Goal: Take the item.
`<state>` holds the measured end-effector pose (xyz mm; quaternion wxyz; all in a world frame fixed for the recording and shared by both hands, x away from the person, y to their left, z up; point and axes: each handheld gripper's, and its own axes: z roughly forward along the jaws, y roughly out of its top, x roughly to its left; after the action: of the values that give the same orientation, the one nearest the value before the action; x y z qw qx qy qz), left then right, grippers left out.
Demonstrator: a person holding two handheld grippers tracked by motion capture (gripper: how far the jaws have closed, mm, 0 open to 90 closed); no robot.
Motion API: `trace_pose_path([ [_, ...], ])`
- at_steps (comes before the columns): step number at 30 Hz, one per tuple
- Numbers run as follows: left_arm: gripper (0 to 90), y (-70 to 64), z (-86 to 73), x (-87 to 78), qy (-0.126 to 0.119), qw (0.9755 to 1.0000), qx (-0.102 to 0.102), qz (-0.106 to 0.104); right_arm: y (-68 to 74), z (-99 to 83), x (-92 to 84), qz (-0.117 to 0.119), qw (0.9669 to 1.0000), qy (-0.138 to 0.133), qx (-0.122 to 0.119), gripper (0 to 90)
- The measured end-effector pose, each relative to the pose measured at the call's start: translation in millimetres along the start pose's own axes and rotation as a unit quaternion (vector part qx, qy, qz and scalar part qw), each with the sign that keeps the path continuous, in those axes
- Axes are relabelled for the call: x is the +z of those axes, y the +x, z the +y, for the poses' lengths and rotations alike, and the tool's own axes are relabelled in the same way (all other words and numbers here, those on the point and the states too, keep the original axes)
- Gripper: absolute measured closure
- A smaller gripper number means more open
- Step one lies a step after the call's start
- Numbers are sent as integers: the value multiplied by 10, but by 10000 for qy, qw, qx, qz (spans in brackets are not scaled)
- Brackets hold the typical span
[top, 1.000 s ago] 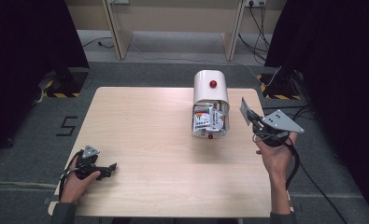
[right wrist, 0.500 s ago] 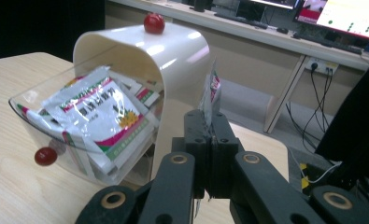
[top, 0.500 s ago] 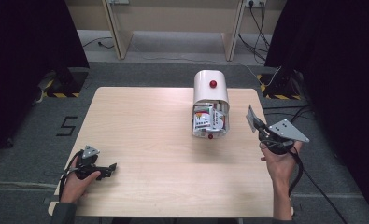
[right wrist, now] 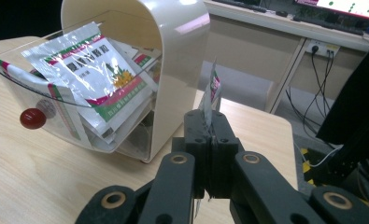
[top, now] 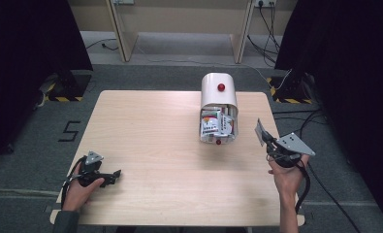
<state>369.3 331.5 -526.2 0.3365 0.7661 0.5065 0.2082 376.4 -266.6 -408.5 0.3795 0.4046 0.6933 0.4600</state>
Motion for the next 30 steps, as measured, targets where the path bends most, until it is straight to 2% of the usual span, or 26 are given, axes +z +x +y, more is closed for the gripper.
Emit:
trace_pose_path([
  [12,0,0,0,0,1,10000,2,-1,29,-168,132,10,9996,284,-27,891],
  [30,0,0,0,0,0,10000,0,-2,23,-373,196,69,9983,573,34,891],
])
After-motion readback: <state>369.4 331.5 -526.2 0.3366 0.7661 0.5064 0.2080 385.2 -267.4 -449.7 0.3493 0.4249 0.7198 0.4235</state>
